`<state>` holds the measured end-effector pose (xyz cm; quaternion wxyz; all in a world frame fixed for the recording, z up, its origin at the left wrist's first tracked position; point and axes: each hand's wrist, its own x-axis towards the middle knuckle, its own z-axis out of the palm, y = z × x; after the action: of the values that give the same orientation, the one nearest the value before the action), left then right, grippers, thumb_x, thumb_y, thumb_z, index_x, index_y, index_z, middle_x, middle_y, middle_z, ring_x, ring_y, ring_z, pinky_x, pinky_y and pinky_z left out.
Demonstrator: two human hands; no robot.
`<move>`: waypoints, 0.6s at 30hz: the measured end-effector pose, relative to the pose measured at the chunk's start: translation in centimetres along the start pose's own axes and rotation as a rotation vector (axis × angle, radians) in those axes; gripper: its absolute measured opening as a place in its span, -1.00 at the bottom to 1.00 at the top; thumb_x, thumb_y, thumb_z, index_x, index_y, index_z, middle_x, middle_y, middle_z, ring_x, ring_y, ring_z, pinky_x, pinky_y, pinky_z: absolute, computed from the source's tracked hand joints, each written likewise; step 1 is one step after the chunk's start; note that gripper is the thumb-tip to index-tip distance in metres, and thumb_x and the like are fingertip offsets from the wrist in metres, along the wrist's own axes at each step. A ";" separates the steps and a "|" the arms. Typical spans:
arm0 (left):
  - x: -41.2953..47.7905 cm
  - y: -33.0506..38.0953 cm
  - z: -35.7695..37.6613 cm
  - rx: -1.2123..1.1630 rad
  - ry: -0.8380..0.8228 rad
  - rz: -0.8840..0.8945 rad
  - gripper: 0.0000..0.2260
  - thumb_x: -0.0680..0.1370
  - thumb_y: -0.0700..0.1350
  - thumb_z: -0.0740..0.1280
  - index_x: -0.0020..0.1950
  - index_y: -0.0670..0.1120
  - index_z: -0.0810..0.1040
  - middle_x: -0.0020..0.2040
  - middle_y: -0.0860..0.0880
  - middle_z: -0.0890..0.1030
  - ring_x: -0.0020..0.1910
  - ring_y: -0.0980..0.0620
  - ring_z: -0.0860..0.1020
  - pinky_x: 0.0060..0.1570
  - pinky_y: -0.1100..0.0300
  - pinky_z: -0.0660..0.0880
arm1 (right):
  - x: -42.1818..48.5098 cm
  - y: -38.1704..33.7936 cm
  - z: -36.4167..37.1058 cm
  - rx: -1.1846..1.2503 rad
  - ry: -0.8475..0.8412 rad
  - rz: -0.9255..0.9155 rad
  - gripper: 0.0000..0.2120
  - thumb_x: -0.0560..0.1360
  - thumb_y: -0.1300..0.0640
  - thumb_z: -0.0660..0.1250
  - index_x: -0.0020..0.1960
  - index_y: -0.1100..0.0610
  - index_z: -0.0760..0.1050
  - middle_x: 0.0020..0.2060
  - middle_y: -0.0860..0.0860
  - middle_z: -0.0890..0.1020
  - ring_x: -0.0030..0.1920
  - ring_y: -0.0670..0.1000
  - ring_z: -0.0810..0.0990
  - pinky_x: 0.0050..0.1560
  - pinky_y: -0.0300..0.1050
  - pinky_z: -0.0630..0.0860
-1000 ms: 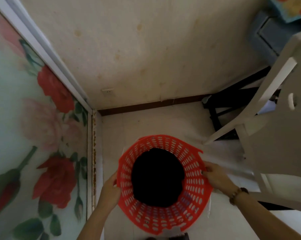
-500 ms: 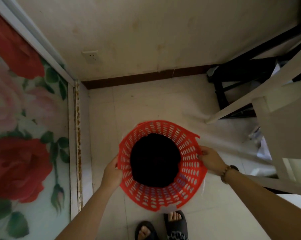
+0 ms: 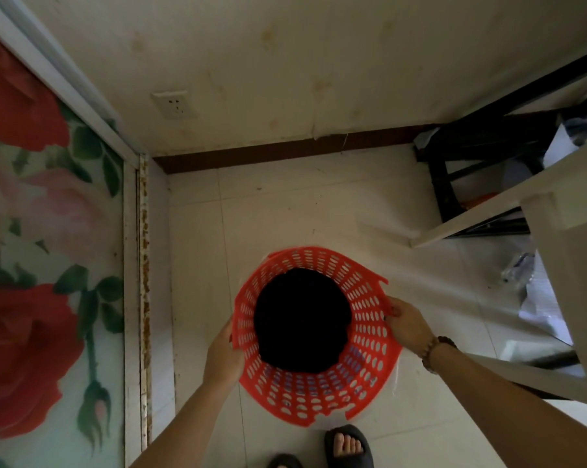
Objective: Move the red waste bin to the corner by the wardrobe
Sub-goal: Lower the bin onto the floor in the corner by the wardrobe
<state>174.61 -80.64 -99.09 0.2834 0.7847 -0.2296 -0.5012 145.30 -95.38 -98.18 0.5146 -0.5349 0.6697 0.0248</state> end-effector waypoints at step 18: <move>1.8 -3.7 1.3 0.360 -0.019 -0.106 -0.15 0.50 0.21 0.33 0.61 0.02 -0.08 0.55 -0.09 0.24 0.54 -0.25 0.18 0.44 -0.29 0.17 | 1.1 0.8 1.3 -0.338 -0.043 0.140 -0.11 0.47 -0.04 0.45 0.59 0.21 0.04 0.52 0.25 0.26 0.33 0.27 0.52 0.24 0.09 0.52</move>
<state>174.34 -79.36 -103.17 0.1095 0.8290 -0.2767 -0.4735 145.67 -95.00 -100.01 0.4289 -0.5652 0.6802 0.1841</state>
